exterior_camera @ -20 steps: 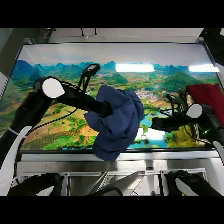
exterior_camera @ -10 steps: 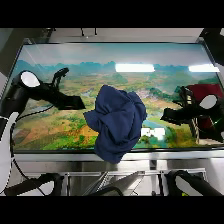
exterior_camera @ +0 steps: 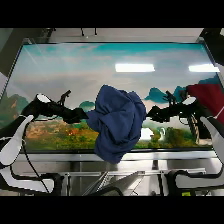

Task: Fold the shirts.

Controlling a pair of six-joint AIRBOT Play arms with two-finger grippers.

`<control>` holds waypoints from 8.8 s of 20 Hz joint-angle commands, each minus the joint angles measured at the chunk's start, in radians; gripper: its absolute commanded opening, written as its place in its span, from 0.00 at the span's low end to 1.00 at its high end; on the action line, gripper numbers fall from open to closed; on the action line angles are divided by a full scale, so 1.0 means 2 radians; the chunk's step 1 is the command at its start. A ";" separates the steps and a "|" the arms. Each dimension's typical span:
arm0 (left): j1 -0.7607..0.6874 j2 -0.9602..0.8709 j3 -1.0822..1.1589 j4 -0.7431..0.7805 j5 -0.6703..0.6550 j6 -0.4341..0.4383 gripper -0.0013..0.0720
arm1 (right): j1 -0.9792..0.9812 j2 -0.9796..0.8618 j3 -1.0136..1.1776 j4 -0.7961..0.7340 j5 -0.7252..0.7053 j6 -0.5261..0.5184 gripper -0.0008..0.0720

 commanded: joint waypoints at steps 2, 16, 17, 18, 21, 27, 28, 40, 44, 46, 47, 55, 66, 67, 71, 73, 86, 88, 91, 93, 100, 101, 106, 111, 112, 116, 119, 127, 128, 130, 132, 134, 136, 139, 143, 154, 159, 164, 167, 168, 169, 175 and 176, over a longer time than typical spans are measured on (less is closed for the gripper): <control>-0.037 -0.036 -0.006 -0.029 0.049 0.005 0.95 | 0.018 -0.043 0.001 0.062 -0.028 -0.046 0.66; -0.006 0.077 0.143 -0.042 -0.029 -0.052 0.03 | -0.030 0.048 0.171 0.100 0.072 -0.097 0.04; 0.006 0.107 0.183 -0.042 -0.039 -0.063 0.03 | -0.044 0.062 0.207 0.103 0.089 -0.093 0.04; 0.017 0.136 0.222 -0.041 -0.044 -0.071 0.03 | -0.057 0.078 0.247 0.114 0.105 -0.090 0.04; 0.053 0.218 0.353 -0.035 -0.044 -0.079 0.03 | -0.087 0.132 0.353 0.126 0.122 -0.091 0.04; 0.145 0.326 0.493 0.019 -0.056 -0.085 0.03 | -0.138 0.226 0.467 0.107 0.097 -0.109 0.04; 0.158 0.337 0.496 0.022 -0.056 -0.083 0.03 | -0.138 0.237 0.470 0.109 0.089 -0.113 0.04; 0.100 0.239 0.216 0.025 -0.079 -0.037 0.03 | -0.054 0.079 0.234 0.144 0.172 -0.154 0.04; 0.039 0.140 0.121 0.029 -0.022 -0.007 0.03 | -0.024 -0.036 0.153 0.144 0.139 -0.191 0.04; 0.030 0.093 0.098 0.029 0.009 -0.002 0.03 | -0.026 -0.091 0.151 0.143 0.086 -0.193 0.09; 0.030 0.069 0.097 0.029 0.013 -0.002 0.03 | -0.030 -0.109 0.153 0.143 0.060 -0.193 0.35; 0.028 -0.009 0.171 0.028 -0.052 -0.003 0.03 | -0.082 -0.033 0.150 0.031 0.123 -0.091 0.55; 0.028 -0.011 0.189 0.029 -0.070 -0.003 0.03 | 0.120 -0.025 -0.027 0.035 -0.016 -0.063 0.61; 0.028 -0.011 0.189 0.029 -0.073 -0.003 0.03 | 0.133 -0.035 -0.027 0.045 -0.028 -0.064 0.60; 0.029 -0.011 0.189 0.029 -0.075 -0.003 0.03 | 0.147 -0.054 -0.026 0.078 -0.067 -0.082 0.58; 0.031 -0.011 0.189 0.029 -0.075 -0.003 0.03 | 0.145 -0.051 -0.023 0.089 -0.079 -0.101 0.21; 0.193 0.196 0.453 -0.192 -0.118 -0.053 0.03 | -0.019 0.218 0.365 0.101 0.064 -0.078 0.04; 0.270 0.249 0.530 -0.220 -0.089 -0.056 0.03 | -0.065 0.247 0.439 0.099 0.069 -0.077 0.04; 0.406 0.324 0.567 -0.227 -0.090 -0.068 0.03 | -0.108 0.270 0.536 0.089 0.070 -0.078 0.04; 0.431 0.352 0.532 -0.264 -0.093 -0.071 0.03 | -0.109 0.268 0.584 0.054 0.069 -0.078 0.04; 0.268 0.237 0.510 -0.152 -0.125 -0.065 0.03 | -0.100 0.117 0.525 0.180 0.150 -0.138 0.04; 0.219 0.203 0.510 -0.096 -0.120 -0.064 0.03 | -0.083 0.086 0.504 0.165 0.145 -0.146 0.04; 0.056 -0.013 0.510 0.100 -0.085 -0.061 0.03 | -0.018 -0.094 0.466 0.031 0.048 -0.152 0.04; 0.032 -0.178 0.510 0.160 -0.069 -0.071 0.03 | -0.022 -0.240 0.467 0.091 -0.003 -0.150 0.04; 0.035 -0.189 0.510 0.160 -0.059 -0.070 0.03 | -0.024 -0.253 0.468 0.097 -0.006 -0.150 0.04; 0.039 -0.192 0.510 0.159 -0.069 -0.054 0.03 | -0.047 -0.256 0.468 0.091 0.051 -0.149 0.04; 0.033 -0.193 0.505 0.159 -0.091 -0.053 0.03 | -0.060 -0.256 0.446 0.031 0.093 -0.120 0.03; 0.043 -0.192 0.414 0.160 -0.048 -0.051 0.03 | -0.060 -0.273 0.402 0.021 0.036 -0.137 0.04; 0.046 -0.192 0.415 0.160 -0.055 -0.051 0.03 | -0.058 -0.272 0.402 0.022 0.035 -0.137 0.04; 0.050 -0.192 0.428 0.160 -0.093 -0.052 0.04 | -0.057 -0.267 0.403 0.022 0.041 -0.132 0.18; 0.056 -0.192 0.451 0.170 -0.149 -0.080 0.78 | -0.063 -0.255 0.403 0.013 0.057 -0.110 0.43; 0.065 -0.192 0.466 0.205 -0.210 -0.134 0.66 | -0.076 -0.232 0.403 -0.009 0.079 -0.091 0.40; 0.076 -0.185 0.445 0.211 -0.266 -0.175 0.66 | -0.094 -0.207 0.402 -0.023 0.104 -0.079 0.40; 0.089 -0.129 0.346 0.212 -0.263 -0.192 0.66 | -0.133 -0.173 0.395 -0.023 0.178 -0.072 0.40; 0.119 -0.016 0.185 0.213 -0.184 -0.173 0.66 | -0.195 -0.085 0.266 -0.023 0.217 -0.059 0.40; 0.136 0.051 -0.059 0.206 -0.016 -0.129 0.65 | -0.261 0.148 -0.134 -0.026 0.114 -0.039 0.55; 0.090 0.041 -0.067 0.207 0.003 -0.121 0.65 | -0.221 0.155 -0.207 -0.008 0.086 -0.041 0.54; 0.078 0.035 -0.010 0.207 -0.041 -0.118 0.03 | -0.112 0.154 -0.236 0.021 0.023 -0.041 0.54; 0.079 0.034 0.022 0.207 -0.058 -0.118 0.03 | -0.062 0.146 -0.236 0.031 -0.022 -0.034 0.53; 0.079 0.035 0.030 0.207 -0.061 -0.118 0.03 | -0.051 0.140 -0.236 0.036 -0.027 -0.034 0.53; 0.079 0.035 0.036 0.207 -0.063 -0.118 0.03 | -0.043 0.134 -0.236 0.040 -0.027 -0.037 0.53; 0.081 0.036 0.041 0.208 -0.084 -0.100 0.03 | -0.034 0.155 -0.234 0.059 0.014 -0.071 0.04; 0.085 0.036 0.041 0.209 -0.089 -0.099 0.03 | -0.042 0.168 -0.234 0.041 0.022 -0.058 0.04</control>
